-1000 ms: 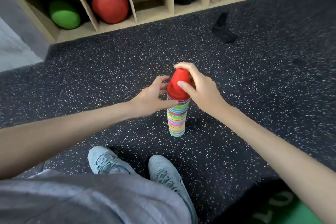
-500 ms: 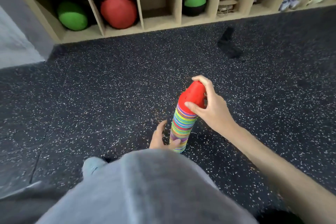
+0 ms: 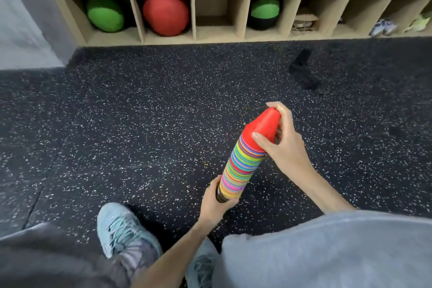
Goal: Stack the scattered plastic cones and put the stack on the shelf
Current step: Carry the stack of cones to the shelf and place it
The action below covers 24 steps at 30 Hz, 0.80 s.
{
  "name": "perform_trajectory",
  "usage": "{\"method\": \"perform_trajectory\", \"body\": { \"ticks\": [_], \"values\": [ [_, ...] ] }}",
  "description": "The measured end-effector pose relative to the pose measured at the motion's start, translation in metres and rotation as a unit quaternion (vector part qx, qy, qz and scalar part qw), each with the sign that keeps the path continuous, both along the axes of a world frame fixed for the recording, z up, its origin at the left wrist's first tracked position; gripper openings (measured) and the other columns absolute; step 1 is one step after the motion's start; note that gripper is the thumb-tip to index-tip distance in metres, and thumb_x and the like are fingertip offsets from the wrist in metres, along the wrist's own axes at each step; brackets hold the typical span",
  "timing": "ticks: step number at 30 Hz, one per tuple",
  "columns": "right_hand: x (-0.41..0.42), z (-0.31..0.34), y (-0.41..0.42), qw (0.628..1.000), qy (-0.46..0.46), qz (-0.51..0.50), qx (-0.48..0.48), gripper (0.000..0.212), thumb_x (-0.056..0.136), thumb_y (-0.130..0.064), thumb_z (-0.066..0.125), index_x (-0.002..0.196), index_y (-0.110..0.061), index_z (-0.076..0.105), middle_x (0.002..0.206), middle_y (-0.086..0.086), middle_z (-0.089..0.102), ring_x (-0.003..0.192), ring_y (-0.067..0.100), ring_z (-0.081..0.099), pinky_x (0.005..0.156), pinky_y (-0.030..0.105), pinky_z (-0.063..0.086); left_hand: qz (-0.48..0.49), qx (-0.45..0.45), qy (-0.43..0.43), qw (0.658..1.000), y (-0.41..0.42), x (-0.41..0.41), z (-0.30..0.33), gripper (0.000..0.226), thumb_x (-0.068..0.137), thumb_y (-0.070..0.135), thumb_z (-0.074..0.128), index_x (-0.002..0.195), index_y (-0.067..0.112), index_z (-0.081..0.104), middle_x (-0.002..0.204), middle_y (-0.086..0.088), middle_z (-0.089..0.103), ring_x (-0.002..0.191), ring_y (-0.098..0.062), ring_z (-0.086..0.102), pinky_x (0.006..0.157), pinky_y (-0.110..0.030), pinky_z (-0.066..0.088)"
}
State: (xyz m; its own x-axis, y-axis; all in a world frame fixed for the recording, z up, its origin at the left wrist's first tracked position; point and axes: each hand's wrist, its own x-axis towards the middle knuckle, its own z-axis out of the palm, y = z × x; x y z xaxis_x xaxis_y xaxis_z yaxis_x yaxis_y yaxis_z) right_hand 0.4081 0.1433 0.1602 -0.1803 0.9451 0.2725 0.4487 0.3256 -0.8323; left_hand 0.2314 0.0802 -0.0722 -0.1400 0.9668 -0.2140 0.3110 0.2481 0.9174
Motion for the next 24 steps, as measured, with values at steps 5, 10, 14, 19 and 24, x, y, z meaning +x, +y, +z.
{"method": "perform_trajectory", "body": {
  "ticks": [5,10,14,19,24],
  "values": [
    [0.009,-0.001,0.006,0.999,0.042,-0.023,-0.006,0.067,0.088,-0.023,0.077,0.135,-0.053,0.039,0.112,-0.009,0.065,0.097,0.019,0.067,0.095,0.053,0.052,0.018,-0.012,-0.01,1.0,0.004,0.003,-0.009,0.08,0.063,0.033,0.091,0.132,0.042,0.051,0.123,0.01,0.068,0.111,0.002,0.064,0.091,-0.018,0.047],
    [0.006,0.002,0.009,0.998,0.065,0.004,-0.005,0.065,0.089,-0.016,0.075,0.136,-0.046,0.042,0.124,-0.012,0.061,0.106,0.011,0.065,0.099,0.043,0.053,0.022,-0.018,-0.048,0.998,0.01,0.003,-0.015,0.075,0.064,0.023,0.094,0.118,0.052,0.051,0.114,0.013,0.071,0.103,0.005,0.065,0.085,-0.012,0.048],
    [0.0,0.01,0.012,0.996,0.079,0.037,-0.002,0.063,0.088,-0.013,0.077,0.133,-0.044,0.045,0.119,-0.018,0.062,0.105,0.011,0.064,0.095,0.039,0.054,0.019,-0.015,-0.086,0.996,0.012,-0.004,-0.011,0.078,0.066,0.015,0.095,0.123,0.048,0.054,0.11,0.019,0.072,0.103,0.006,0.067,0.093,-0.018,0.052],
    [-0.008,0.034,0.013,0.992,0.108,0.061,0.023,0.062,0.088,-0.01,0.076,0.136,-0.035,0.044,0.115,-0.017,0.062,0.097,0.008,0.064,0.088,0.029,0.054,0.004,0.018,-0.067,0.998,0.017,-0.027,0.016,0.083,0.063,0.019,0.095,0.134,0.038,0.057,0.117,0.017,0.073,0.11,-0.006,0.069,0.104,-0.038,0.054],
    [-0.025,0.086,0.009,0.983,0.145,0.062,0.099,0.063,0.088,-0.005,0.075,0.139,-0.02,0.042,0.108,-0.042,0.055,0.097,0.001,0.06,0.086,0.023,0.052,0.004,0.09,-0.008,0.996,0.027,-0.078,0.09,0.083,0.063,0.024,0.094,0.137,0.037,0.058,0.12,0.015,0.073,0.111,-0.003,0.068,0.101,-0.031,0.054]
  ]
}}
